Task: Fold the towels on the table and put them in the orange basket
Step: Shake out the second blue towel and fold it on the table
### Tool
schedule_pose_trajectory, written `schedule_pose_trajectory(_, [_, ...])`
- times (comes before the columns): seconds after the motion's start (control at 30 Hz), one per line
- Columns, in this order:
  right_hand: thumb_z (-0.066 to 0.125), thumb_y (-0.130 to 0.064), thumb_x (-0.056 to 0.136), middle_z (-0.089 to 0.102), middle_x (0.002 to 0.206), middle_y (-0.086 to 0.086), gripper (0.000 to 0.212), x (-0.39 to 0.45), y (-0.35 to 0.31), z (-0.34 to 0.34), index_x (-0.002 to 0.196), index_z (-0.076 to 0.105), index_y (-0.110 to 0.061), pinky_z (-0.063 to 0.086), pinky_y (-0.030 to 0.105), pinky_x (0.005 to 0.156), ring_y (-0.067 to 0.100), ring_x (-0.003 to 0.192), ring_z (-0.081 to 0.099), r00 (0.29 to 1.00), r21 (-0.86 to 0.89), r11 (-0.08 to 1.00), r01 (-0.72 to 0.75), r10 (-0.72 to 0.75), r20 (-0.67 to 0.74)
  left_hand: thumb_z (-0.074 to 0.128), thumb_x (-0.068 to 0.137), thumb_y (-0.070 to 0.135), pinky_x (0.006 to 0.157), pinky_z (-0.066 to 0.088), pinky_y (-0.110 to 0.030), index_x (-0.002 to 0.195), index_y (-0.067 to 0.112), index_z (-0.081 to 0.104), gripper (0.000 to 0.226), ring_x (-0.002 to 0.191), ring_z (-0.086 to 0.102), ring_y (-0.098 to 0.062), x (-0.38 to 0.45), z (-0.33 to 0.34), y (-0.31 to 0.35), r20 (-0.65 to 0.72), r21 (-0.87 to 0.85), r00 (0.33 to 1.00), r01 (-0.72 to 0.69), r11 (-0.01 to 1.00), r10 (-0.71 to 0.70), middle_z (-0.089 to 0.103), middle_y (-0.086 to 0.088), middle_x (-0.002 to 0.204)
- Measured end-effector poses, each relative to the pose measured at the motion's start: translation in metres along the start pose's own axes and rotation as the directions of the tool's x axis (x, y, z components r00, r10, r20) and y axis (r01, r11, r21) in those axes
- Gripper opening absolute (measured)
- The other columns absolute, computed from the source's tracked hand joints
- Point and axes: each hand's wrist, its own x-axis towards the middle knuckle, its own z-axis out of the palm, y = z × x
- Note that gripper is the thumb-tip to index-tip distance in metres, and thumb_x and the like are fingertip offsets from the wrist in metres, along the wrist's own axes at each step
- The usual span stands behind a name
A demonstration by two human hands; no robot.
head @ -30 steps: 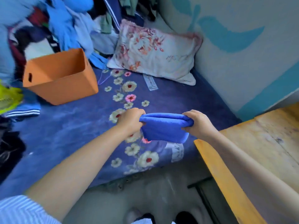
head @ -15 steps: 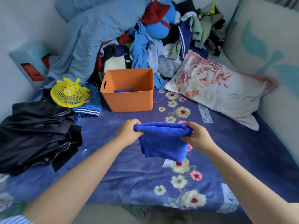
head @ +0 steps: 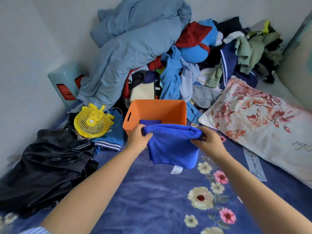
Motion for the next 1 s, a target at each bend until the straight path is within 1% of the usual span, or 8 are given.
schedule_pose_trajectory(0.17, [0.057,0.001,0.081,0.062,0.088,0.008,0.029,0.078,-0.008,0.010,0.109,0.061,-0.006,0.045,0.033,0.070,0.027,0.083,0.058,0.996,0.073,0.997,-0.001,0.007,-0.087,0.054,0.087,0.009,0.064,0.041,-0.023,0.104,0.004,0.059,0.018,0.083,0.053,-0.016,0.072,0.010,0.013,-0.113,-0.121,0.993,0.017,0.993,-0.031,0.060,-0.004,0.091])
schedule_pose_trajectory(0.33, [0.054,0.000,0.082,0.066,0.095,0.019,0.024,0.152,-0.008,0.029,0.105,0.061,-0.003,0.045,0.035,0.076,0.035,0.092,0.060,0.986,0.065,0.998,0.000,0.011,-0.167,0.049,0.090,0.008,0.064,0.040,-0.020,0.100,0.013,0.060,0.015,0.083,0.051,-0.016,0.148,0.019,0.010,-0.138,-0.217,0.990,0.004,0.976,-0.035,0.053,0.011,0.073])
schedule_pose_trajectory(0.47, [0.051,0.003,0.083,0.066,0.097,0.017,0.027,0.202,-0.003,0.048,0.106,0.061,-0.007,0.044,0.033,0.080,0.028,0.086,0.057,0.980,0.106,0.994,0.013,0.009,-0.199,0.046,0.091,0.007,0.074,0.040,-0.026,0.104,0.011,0.060,0.019,0.083,0.051,-0.016,0.203,0.032,0.000,-0.125,-0.253,0.991,0.005,0.968,-0.037,0.054,0.010,0.074])
schedule_pose_trajectory(0.57, [0.050,0.003,0.083,0.064,0.094,0.022,0.021,0.244,0.012,0.069,0.101,0.060,-0.003,0.042,0.033,0.077,0.020,0.079,0.050,0.978,0.088,0.996,-0.023,0.041,-0.203,0.045,0.091,0.007,0.066,0.040,-0.025,0.104,0.006,0.057,0.018,0.081,0.050,-0.018,0.249,0.047,-0.018,-0.110,-0.252,0.992,0.026,0.967,-0.055,0.052,0.009,0.072])
schedule_pose_trajectory(0.7, [0.046,0.001,0.086,0.061,0.111,0.016,0.032,0.293,0.049,0.099,0.116,0.054,-0.006,0.038,0.029,0.078,0.026,0.096,0.054,0.971,0.011,0.990,-0.140,0.140,-0.193,0.042,0.094,0.015,0.071,0.039,-0.029,0.102,0.014,0.053,0.013,0.082,0.049,-0.020,0.299,0.076,-0.053,-0.016,-0.179,0.993,0.110,0.978,-0.115,0.050,0.008,0.073])
schedule_pose_trajectory(0.77, [0.044,0.000,0.086,0.059,0.114,0.018,0.033,0.315,0.077,0.117,0.118,0.050,-0.004,0.035,0.029,0.073,0.032,0.105,0.054,0.961,-0.083,0.969,-0.231,0.214,-0.174,0.042,0.095,0.017,0.073,0.041,-0.028,0.109,0.011,0.053,0.018,0.089,0.054,-0.023,0.319,0.097,-0.076,0.030,-0.127,0.988,0.153,0.980,-0.150,0.059,0.003,0.085])
schedule_pose_trajectory(0.87, [0.042,0.001,0.085,0.057,0.118,0.022,0.034,0.338,0.116,0.142,0.118,0.047,0.002,0.037,0.032,0.073,0.037,0.107,0.054,0.927,-0.230,0.898,-0.375,0.355,-0.124,0.042,0.096,0.021,0.084,0.040,-0.031,0.120,0.003,0.049,0.031,0.109,0.054,-0.031,0.339,0.131,-0.111,0.085,0.071,0.970,0.222,0.973,-0.227,0.060,-0.014,0.116])
schedule_pose_trajectory(1.0, [0.043,0.003,0.085,0.053,0.125,0.026,0.036,0.359,0.168,0.174,0.121,0.044,0.007,0.043,0.036,0.085,0.039,0.113,0.052,0.832,-0.400,0.756,-0.518,0.554,-0.028,0.037,0.098,0.024,0.088,0.038,-0.035,0.118,-0.003,0.048,0.035,0.116,0.048,-0.034,0.364,0.181,-0.158,0.244,0.348,0.900,0.266,0.899,-0.361,0.053,-0.019,0.125])
